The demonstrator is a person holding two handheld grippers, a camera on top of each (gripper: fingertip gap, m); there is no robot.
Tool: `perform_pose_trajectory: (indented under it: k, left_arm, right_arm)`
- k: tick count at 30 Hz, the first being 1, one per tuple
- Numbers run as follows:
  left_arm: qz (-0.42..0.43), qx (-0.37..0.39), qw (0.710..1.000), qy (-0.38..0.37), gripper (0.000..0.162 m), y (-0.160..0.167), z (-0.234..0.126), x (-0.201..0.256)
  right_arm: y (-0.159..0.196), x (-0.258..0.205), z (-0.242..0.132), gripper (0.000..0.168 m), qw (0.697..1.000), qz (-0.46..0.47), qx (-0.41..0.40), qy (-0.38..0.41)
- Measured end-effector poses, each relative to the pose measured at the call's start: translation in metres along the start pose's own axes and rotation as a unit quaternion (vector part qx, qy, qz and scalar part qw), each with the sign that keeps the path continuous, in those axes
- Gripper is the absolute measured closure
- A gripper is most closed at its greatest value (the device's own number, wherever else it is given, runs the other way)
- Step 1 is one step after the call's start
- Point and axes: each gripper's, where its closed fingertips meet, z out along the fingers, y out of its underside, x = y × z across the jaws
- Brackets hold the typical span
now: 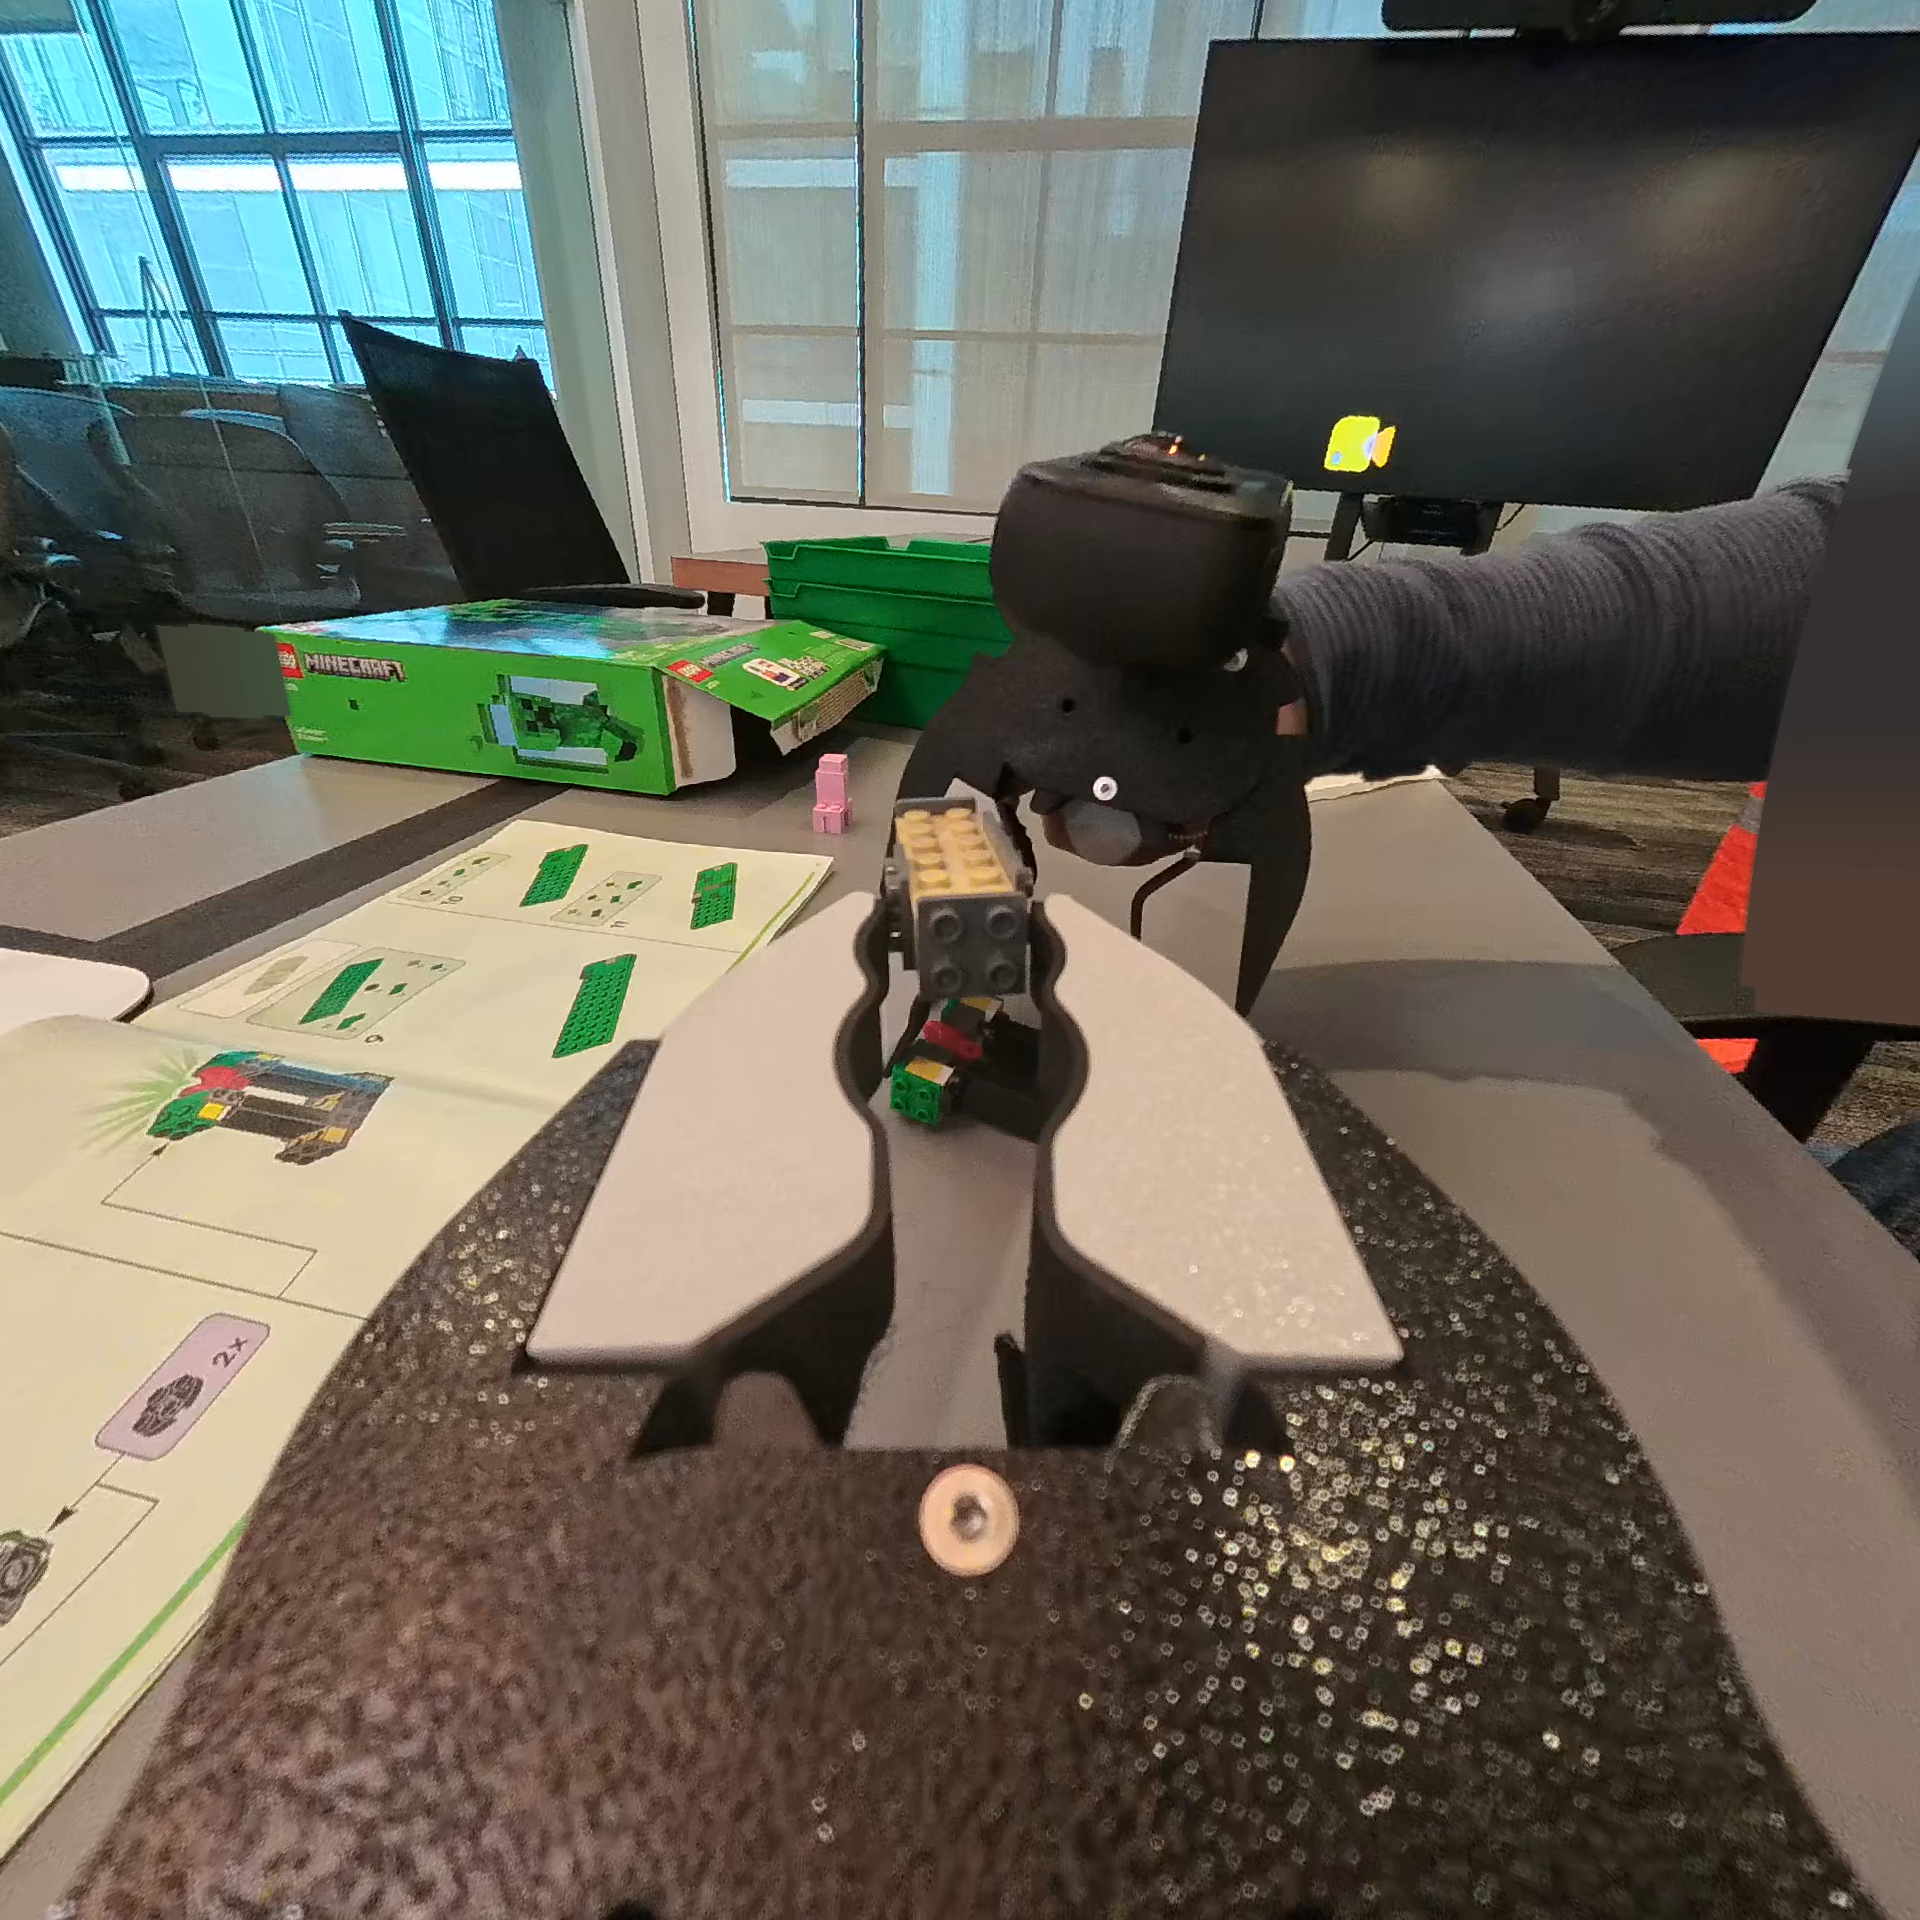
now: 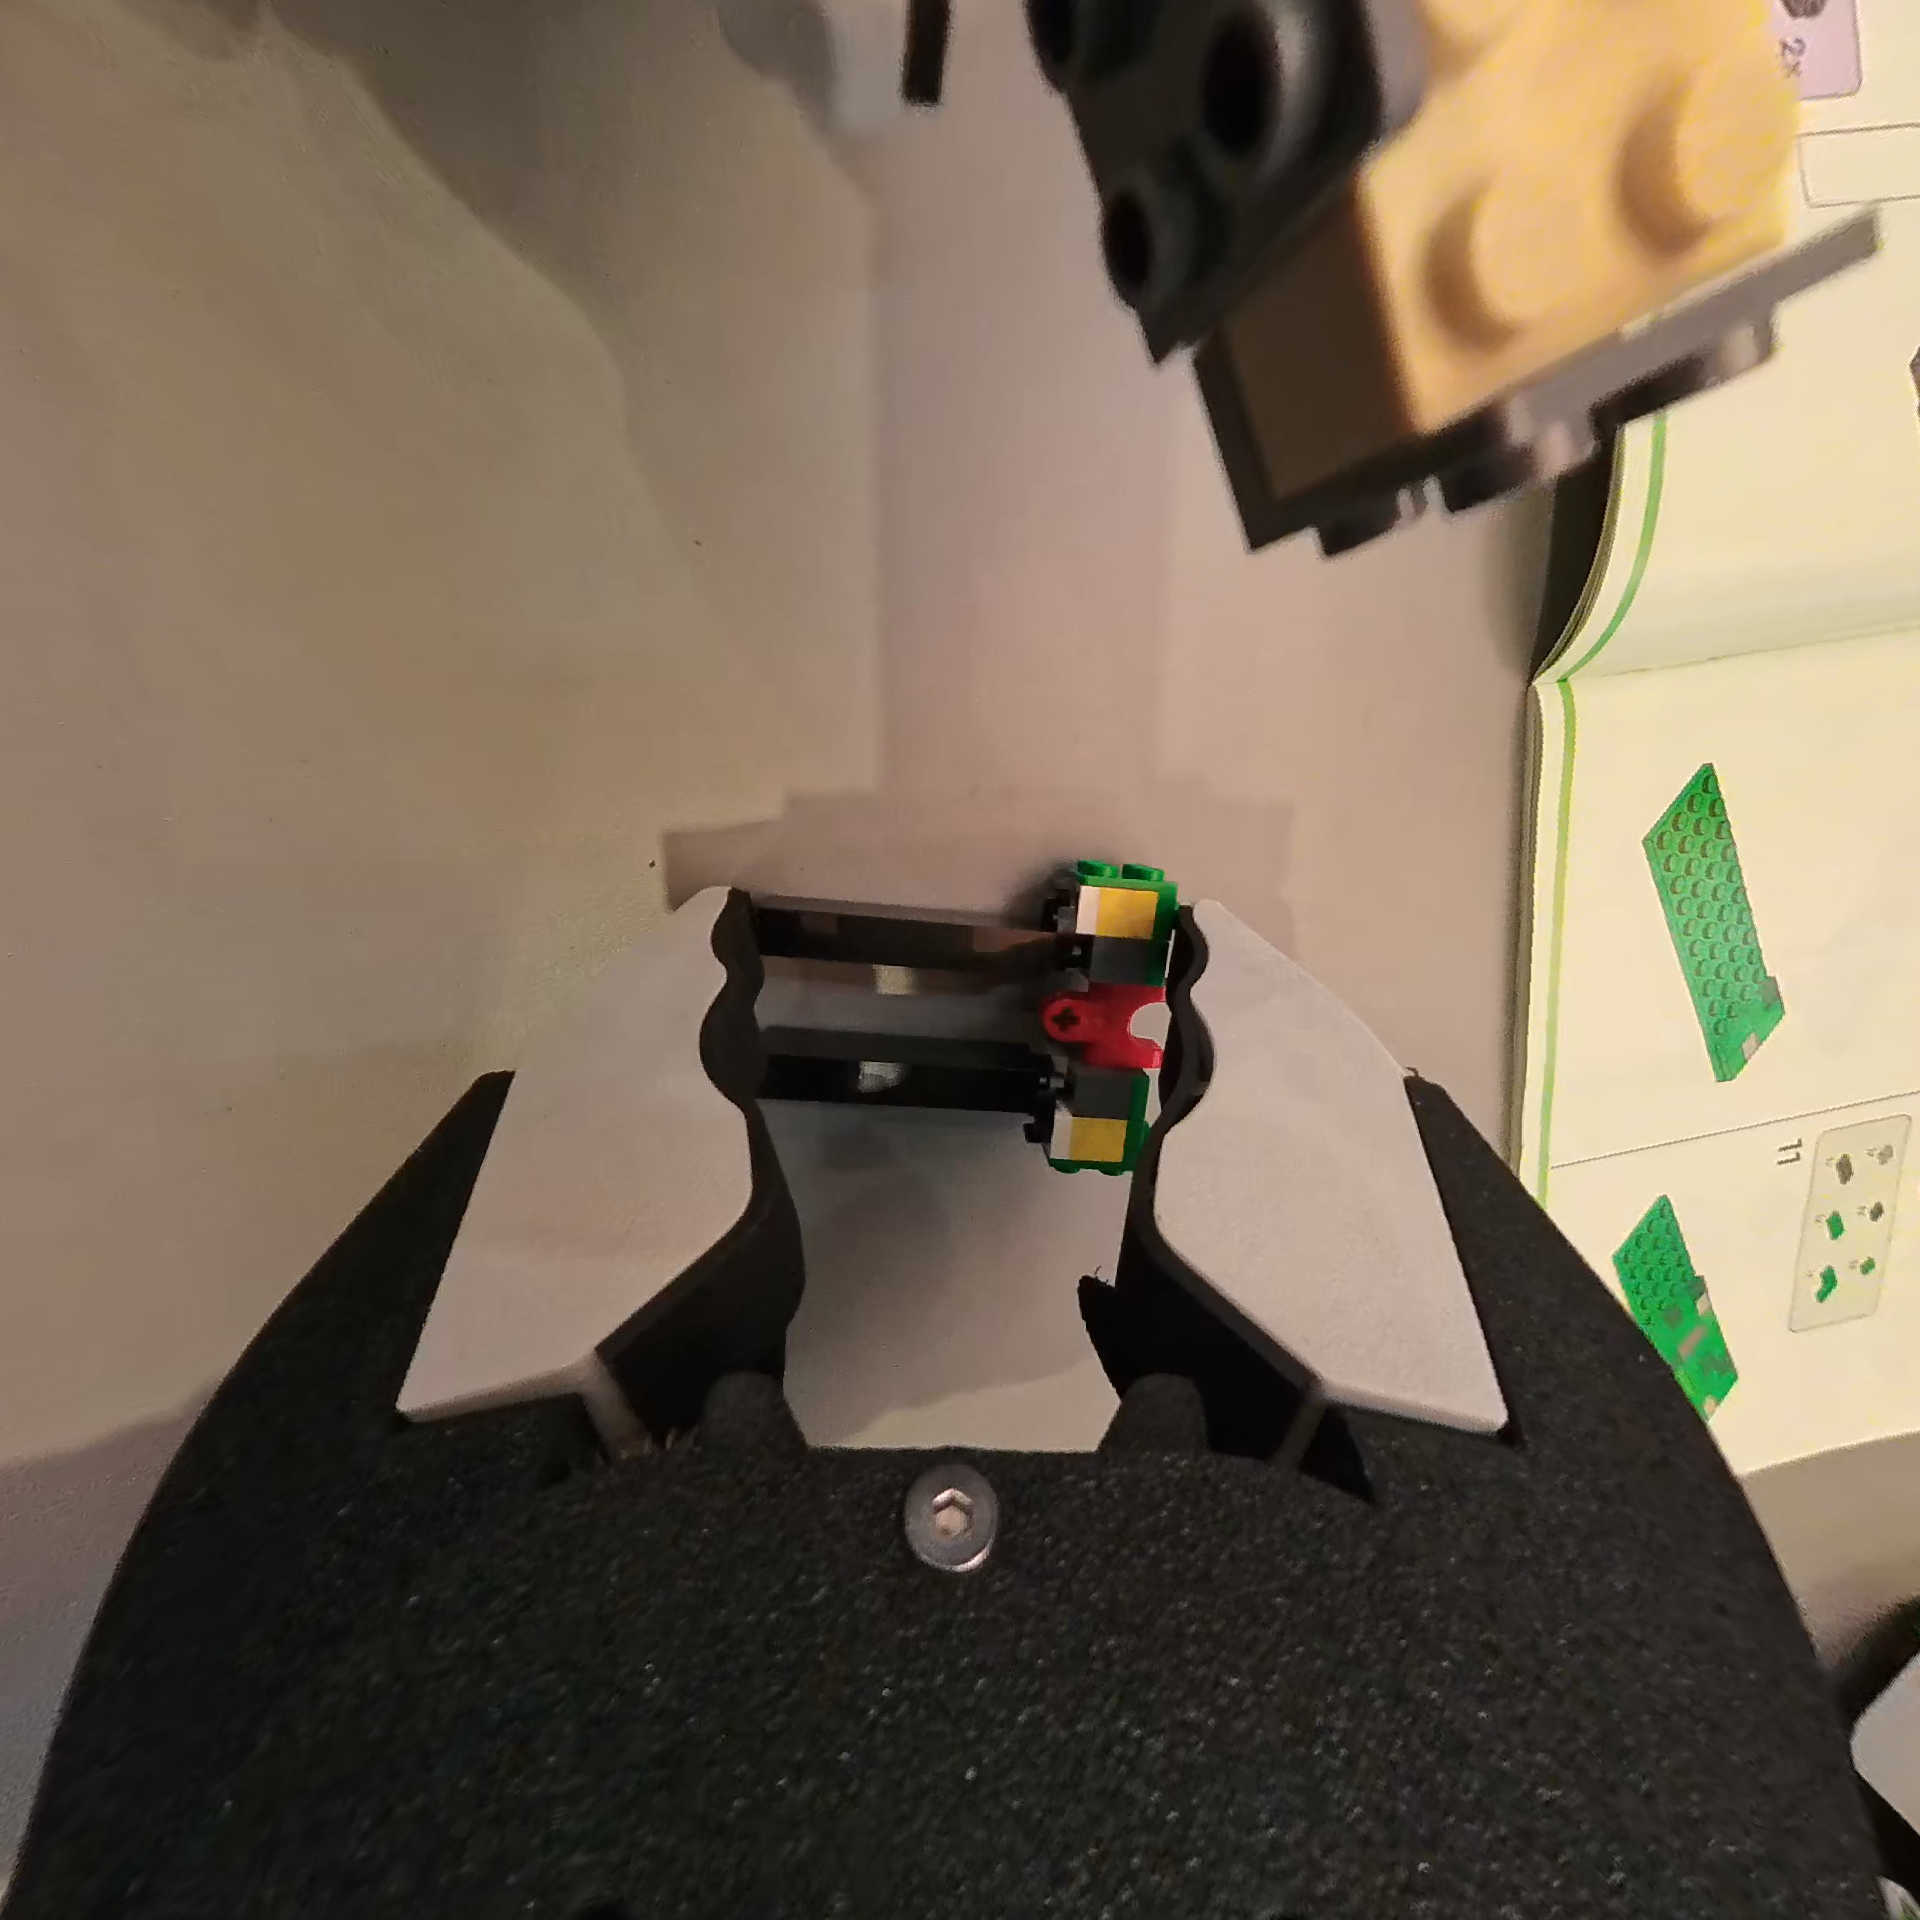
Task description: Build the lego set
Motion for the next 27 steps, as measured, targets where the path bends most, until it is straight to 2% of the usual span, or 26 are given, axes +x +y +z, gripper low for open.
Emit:
perform_pose_trajectory:
  k: [5,8,12,19,22,27]
  left_arm:
    - [0.001,-0.001,1.000,0.001,0.137,0.000,0.000,0.000]
    - [0.000,0.001,1.000,0.001,0.137,0.000,0.000,0.000]
    - [-0.002,0.000,1.000,0.001,0.137,0.000,0.000,0.000]
    - [-0.003,0.001,1.000,0.002,0.137,0.000,0.000,0.000]
    - [-0.003,0.000,1.000,0.002,0.137,0.000,0.000,0.000]
    - [-0.004,0.000,1.000,0.002,0.137,0.000,0.000,0.000]
  right_arm:
    - [-0.004,-0.007,-0.001,0.091,1.000,0.006,0.028,-0.006]
    - [-0.002,-0.008,-0.009,0.076,0.999,0.026,0.046,-0.002]
    - [0.017,-0.006,-0.012,0.071,0.998,0.055,0.028,0.007]
    - [0.019,-0.006,-0.005,0.078,0.998,0.060,0.030,0.007]
    - [0.016,-0.008,-0.004,0.089,0.998,0.061,0.035,-0.002]
    - [0.016,-0.008,-0.004,0.090,0.997,0.065,0.033,-0.002]
